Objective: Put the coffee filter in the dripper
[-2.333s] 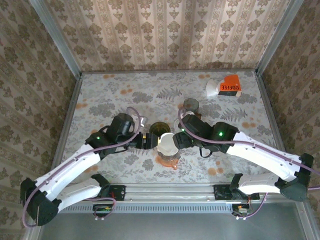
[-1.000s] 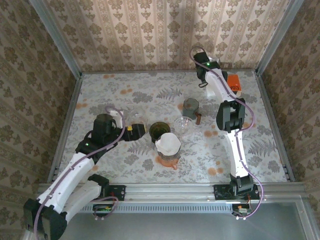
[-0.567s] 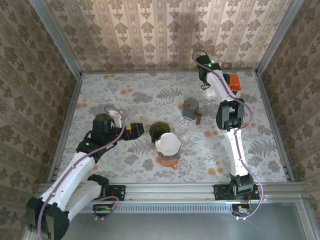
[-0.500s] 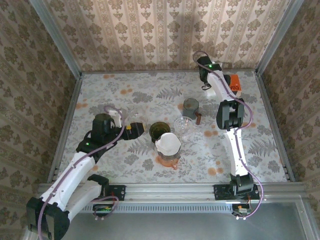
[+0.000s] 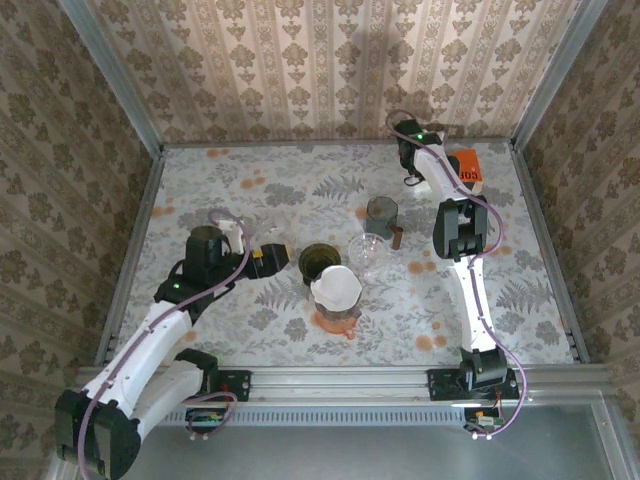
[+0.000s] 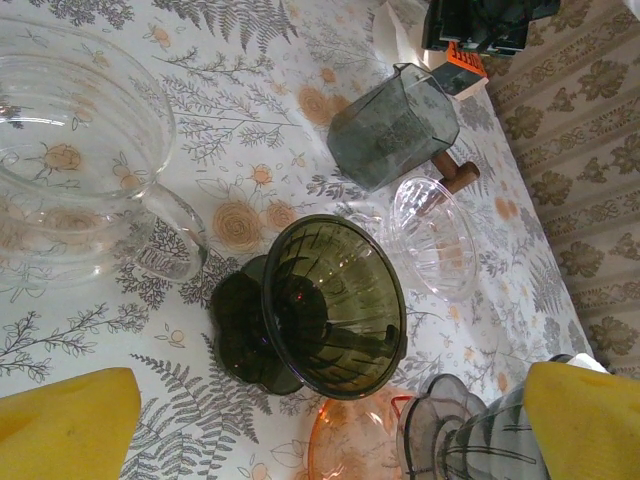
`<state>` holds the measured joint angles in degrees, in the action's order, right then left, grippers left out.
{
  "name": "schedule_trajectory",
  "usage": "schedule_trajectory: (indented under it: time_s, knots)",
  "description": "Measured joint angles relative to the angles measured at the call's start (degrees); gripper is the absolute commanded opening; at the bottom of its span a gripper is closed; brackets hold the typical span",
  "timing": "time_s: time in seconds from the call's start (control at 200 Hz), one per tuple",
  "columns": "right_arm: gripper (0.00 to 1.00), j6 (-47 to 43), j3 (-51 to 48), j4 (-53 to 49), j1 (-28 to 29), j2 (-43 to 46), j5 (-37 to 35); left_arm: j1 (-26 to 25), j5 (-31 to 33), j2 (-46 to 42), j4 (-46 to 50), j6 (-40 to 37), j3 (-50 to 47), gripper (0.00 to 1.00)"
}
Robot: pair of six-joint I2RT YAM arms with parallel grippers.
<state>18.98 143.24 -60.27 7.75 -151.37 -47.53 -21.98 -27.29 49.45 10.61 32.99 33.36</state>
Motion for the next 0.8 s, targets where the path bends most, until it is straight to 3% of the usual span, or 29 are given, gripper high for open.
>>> schedule_trajectory:
  time_s: [0.36, 0.8]
  knots:
    - [0.3, -2.08, -4.13, 2.47, 0.0, 0.22, -3.37, 0.02, -0.2, 0.07, 0.0, 0.42, -0.02, 1.0]
    - [0.15, -2.58, -16.09, 8.98, -0.02, 8.61, -5.11, 0.66, -1.11, 0.07, -0.52, 0.87, -0.5, 1.0]
